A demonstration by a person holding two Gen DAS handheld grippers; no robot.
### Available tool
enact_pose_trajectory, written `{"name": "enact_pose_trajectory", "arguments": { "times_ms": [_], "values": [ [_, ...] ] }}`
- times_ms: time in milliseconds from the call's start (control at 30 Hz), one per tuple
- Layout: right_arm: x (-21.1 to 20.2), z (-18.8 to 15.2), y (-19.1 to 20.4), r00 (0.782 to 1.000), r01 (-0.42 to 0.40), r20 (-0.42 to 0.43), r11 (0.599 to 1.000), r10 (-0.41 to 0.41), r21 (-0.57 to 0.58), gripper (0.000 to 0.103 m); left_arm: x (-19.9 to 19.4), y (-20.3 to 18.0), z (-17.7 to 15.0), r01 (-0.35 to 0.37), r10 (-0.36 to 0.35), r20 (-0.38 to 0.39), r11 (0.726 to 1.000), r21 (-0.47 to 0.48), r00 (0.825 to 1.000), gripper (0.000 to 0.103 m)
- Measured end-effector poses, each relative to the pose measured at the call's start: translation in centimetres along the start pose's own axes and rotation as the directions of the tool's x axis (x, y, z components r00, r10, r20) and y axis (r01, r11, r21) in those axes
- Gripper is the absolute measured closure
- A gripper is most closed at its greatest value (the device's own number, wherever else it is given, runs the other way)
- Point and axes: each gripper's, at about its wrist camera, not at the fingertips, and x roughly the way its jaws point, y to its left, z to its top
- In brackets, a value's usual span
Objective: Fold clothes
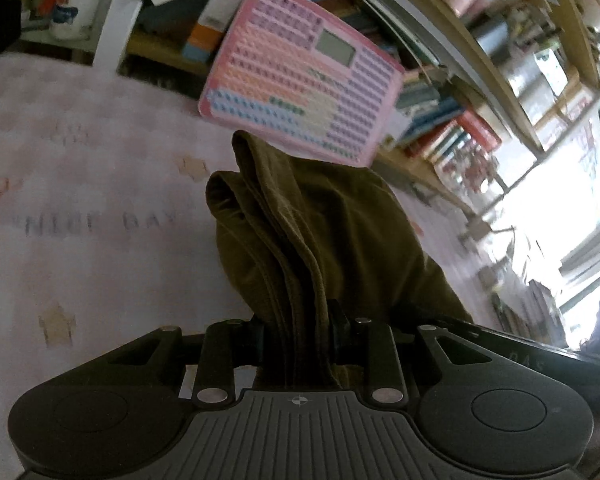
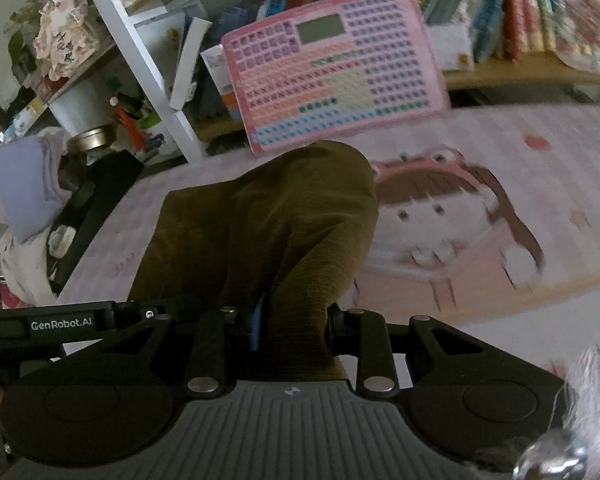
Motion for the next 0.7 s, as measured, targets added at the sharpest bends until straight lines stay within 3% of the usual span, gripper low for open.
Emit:
{"name": "enact_pose_trajectory", "arguments": {
  "times_ms": [333,567,700],
  "values": [
    [7.7,7.0,-0.1,0.999,0.009,0.031,1.0,-0.008,-0.018,0.077,5.6,4.3,7.4,-0.009,0.01,0.044,1.0,-0.014,0.999,0.077],
    [11.8,8.7,-1.3,0.999,0.021,0.048,0.999,-0.019,-0.041,0.076,8.6,6.1,8.8,-0.024,0.026,0.055,0.999,-0.032,0.998,0.076],
    [14.0,8.6,-2.4,0.999,0.047,0.028,0.997,-0.046,-0.063,0.068,10.2,7.5,8.5,-0.047,0.05,0.045,0.996,-0.074,0.998,0.07]
  ]
}}
